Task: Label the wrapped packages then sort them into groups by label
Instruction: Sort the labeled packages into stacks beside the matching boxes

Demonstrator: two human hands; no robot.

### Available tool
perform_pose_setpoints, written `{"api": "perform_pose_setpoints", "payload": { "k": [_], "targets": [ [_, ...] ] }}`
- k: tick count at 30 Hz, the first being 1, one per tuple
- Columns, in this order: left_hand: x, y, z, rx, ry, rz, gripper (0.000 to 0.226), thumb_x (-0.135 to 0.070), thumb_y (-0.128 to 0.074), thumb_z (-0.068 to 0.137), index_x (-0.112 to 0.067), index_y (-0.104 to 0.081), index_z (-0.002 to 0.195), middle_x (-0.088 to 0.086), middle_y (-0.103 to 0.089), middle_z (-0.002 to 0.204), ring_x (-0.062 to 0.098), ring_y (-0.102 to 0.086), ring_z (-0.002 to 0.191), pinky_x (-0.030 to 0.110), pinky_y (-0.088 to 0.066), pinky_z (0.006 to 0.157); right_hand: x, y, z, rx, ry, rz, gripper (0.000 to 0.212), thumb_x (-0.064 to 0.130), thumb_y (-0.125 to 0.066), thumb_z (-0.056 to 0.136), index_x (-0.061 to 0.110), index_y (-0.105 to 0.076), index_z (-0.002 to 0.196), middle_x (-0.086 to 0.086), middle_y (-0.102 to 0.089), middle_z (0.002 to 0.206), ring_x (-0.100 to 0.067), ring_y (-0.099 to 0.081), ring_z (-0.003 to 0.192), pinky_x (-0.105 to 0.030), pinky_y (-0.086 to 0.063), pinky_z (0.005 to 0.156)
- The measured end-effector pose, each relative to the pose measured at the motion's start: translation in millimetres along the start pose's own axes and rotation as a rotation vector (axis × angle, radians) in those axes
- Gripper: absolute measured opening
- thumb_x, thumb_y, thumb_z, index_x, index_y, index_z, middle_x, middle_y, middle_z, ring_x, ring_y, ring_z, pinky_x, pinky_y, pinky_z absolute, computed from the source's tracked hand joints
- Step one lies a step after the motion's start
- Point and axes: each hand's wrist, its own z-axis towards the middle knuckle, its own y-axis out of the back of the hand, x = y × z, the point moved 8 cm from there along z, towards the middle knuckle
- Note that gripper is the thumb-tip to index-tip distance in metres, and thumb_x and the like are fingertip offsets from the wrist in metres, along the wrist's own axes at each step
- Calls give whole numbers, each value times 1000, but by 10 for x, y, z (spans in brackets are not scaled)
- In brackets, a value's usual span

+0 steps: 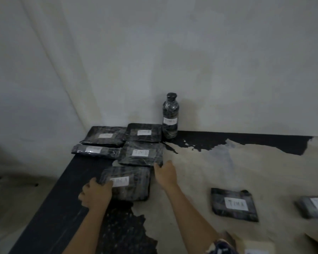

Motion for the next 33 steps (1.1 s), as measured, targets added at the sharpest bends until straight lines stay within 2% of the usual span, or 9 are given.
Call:
{"api": "perform_pose_setpoints", "payload": {
  "k": [3,6,12,16,20,23,25,30,33],
  "targets": [
    [135,-99,171,169,39,-13,89,-54,-66,76,-6,-32,143,21,-31,148,42,-29,133,50,-26,109,3,-131,126,21,-129,184,71,44,-55,91,-5,-33,138,-22,-44,140,-36,-47,125,-36,-43,98],
    [189,-179,229,248,4,-50,79,-56,-72,69,-4,-55,126,21,-47,136,38,-42,122,43,-34,102,-37,-219,154,8,-184,198,67,42,-57,90,-3,-33,135,-22,-45,138,-37,-48,123,-41,-45,97],
    [153,-229,249,399,35,-445,59,-28,-83,66,-4,-48,108,14,-56,112,25,-57,91,39,-51,78,-46,-192,186,-107,-213,318,50,19,-63,88,-4,-40,126,-21,-53,126,-32,-56,110,-35,-49,82],
    [90,-211,264,545,102,-572,54,-16,-81,68,-2,-48,109,15,-58,110,29,-61,94,46,-55,80,-71,-114,175,-148,-190,441,41,12,-69,80,-4,-49,112,-19,-60,111,-23,-57,88,-28,-46,59],
    [-23,-170,231,663,84,-584,44,-16,-78,69,5,-61,103,22,-67,105,31,-66,91,38,-54,67,-212,22,165,-157,-203,684,32,2,-67,77,6,-46,100,-16,-58,105,-28,-64,89,-44,-58,80],
    [-147,-259,79,770,93,-643,43,-19,-75,70,8,-64,102,23,-69,104,33,-66,96,40,-54,74,-394,324,142,-221,-189,790,33,3,-70,75,7,-47,99,-21,-60,110,-34,-64,98,-50,-55,87],
    [-234,-338,-50,826,111,-707,41,-19,-72,72,7,-64,103,24,-70,103,35,-66,99,42,-53,81,-544,551,101,-263,-198,934,33,2,-70,76,3,-50,102,-22,-62,108,-35,-64,97,-49,-55,87],
    [-617,-703,-526,890,41,-706,33,-21,-70,78,4,-65,99,19,-73,97,30,-71,85,32,-54,66,-955,1336,-111,-401,-152,1227,20,-4,-62,84,-1,-52,101,-19,-62,91,-23,-65,74,-39,-57,72],
    [-843,-1031,-881,892,16,-720,32,-23,-70,81,2,-66,99,16,-74,94,29,-68,89,35,-54,69,-1275,1826,-274,-479,-148,1309,28,-7,-58,87,-2,-49,113,-18,-59,90,-23,-62,75,-43,-55,82]
  ]
}}
